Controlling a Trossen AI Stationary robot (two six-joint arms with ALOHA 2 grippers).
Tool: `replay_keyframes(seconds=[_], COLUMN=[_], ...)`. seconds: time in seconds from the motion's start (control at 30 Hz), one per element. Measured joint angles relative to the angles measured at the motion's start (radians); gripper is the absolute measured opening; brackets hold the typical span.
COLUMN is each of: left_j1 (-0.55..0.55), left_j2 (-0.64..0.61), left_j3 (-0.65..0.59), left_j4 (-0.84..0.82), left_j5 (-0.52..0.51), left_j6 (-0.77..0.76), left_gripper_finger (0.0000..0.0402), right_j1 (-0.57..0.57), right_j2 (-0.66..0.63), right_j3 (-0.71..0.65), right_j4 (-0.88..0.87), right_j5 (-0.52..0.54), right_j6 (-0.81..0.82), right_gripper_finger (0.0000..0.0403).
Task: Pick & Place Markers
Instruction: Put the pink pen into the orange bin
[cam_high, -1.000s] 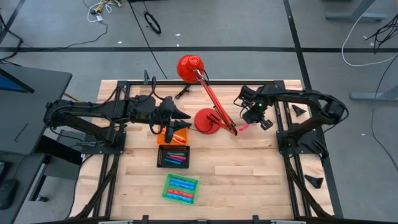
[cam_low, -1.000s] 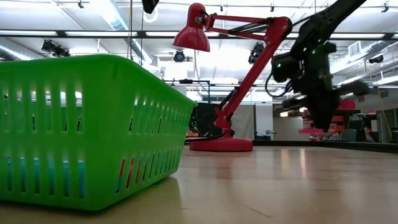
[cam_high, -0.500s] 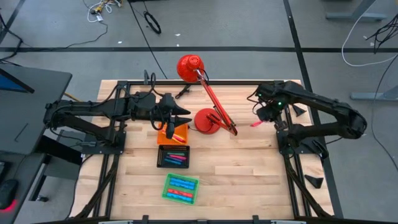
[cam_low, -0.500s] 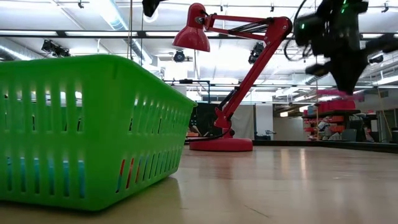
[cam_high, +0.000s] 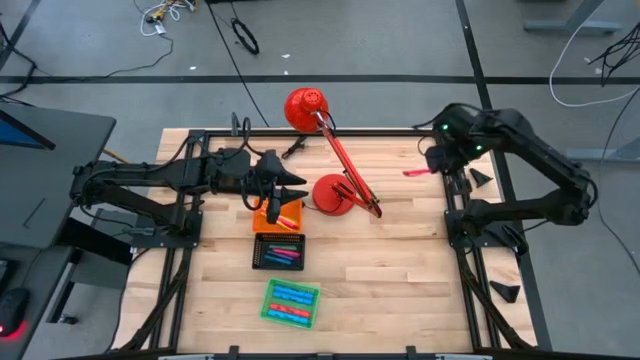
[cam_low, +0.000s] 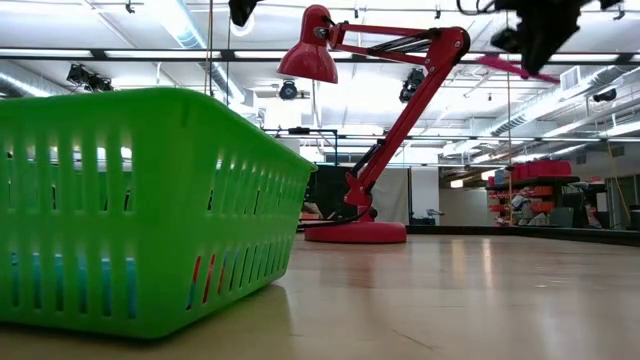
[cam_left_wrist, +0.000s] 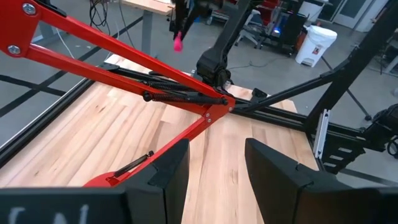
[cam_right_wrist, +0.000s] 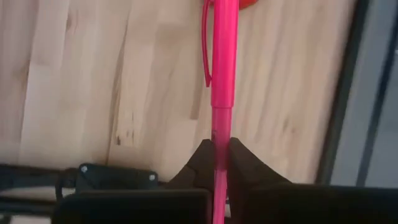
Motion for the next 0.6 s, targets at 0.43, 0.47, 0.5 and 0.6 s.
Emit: replay_keyframes(seconds=[0.43,0.47,0.5,0.6], left_j1=[0.0,0.0,0.0,0.0], left_j2=[0.0,0.0,0.0,0.0], left_j3=[0.0,0.0,0.0,0.0], left_j4=[0.0,0.0,0.0,0.0], left_j5=[0.0,0.0,0.0,0.0], left_j6=[0.001,0.001,0.001,0.0], left_gripper_finger=[0.0163,0.0163,0.0163,0.0163], right_j1=[0.005,0.011,0.018,0.039], right_j2=[0.0,0.0,0.0,-0.008], right_j3=[0.184,0.192,0.198,0.2], right_j4=[0.135,0.16,0.195,0.318], right_j5=[-0.193,-0.215,-0.233,-0.292], right_j6=[0.276,0.303,0.333,0.418], right_gripper_finger=[0.0009,0.0009,0.0009,0.0009])
